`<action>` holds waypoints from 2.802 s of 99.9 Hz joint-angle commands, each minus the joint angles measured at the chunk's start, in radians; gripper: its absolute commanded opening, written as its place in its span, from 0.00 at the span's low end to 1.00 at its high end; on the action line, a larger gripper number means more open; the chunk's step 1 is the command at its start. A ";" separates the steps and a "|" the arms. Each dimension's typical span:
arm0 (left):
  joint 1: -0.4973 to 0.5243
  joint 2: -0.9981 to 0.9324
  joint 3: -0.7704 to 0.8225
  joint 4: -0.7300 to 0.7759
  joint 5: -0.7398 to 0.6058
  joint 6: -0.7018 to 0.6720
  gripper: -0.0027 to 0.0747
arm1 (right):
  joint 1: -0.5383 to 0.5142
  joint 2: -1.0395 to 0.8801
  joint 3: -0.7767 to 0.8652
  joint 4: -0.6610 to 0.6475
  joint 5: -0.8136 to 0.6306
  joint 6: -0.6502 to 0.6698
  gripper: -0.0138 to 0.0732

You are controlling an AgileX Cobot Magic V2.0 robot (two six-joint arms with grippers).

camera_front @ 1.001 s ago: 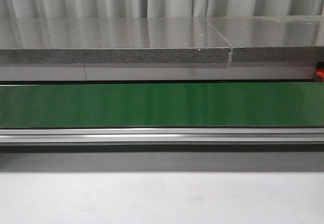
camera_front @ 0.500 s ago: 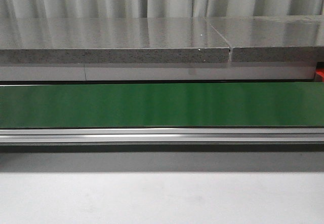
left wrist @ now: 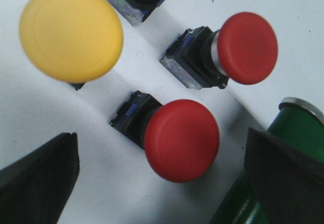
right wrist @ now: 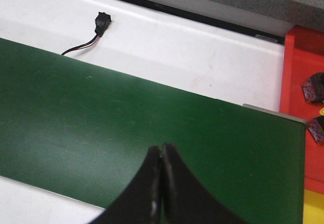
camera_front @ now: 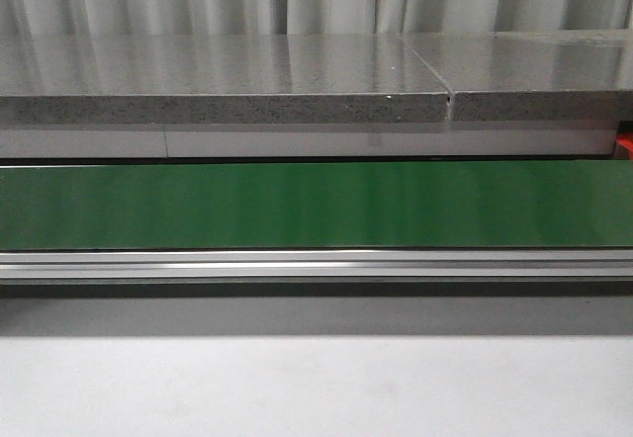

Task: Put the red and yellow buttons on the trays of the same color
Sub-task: 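Move the left gripper over the red buttons beside the belt start, then grasp a red button with the left gripper and set it on the belt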

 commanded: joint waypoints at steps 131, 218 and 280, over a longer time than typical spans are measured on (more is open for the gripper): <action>-0.008 -0.110 -0.029 0.067 0.116 0.001 0.01 | -0.001 -0.020 -0.025 0.000 -0.056 -0.008 0.08; -0.238 -0.297 -0.116 0.161 0.329 0.027 0.01 | -0.001 -0.020 -0.025 0.000 -0.056 -0.008 0.08; -0.240 -0.234 -0.116 0.180 0.328 0.027 0.01 | -0.001 -0.020 -0.025 0.000 -0.056 -0.008 0.08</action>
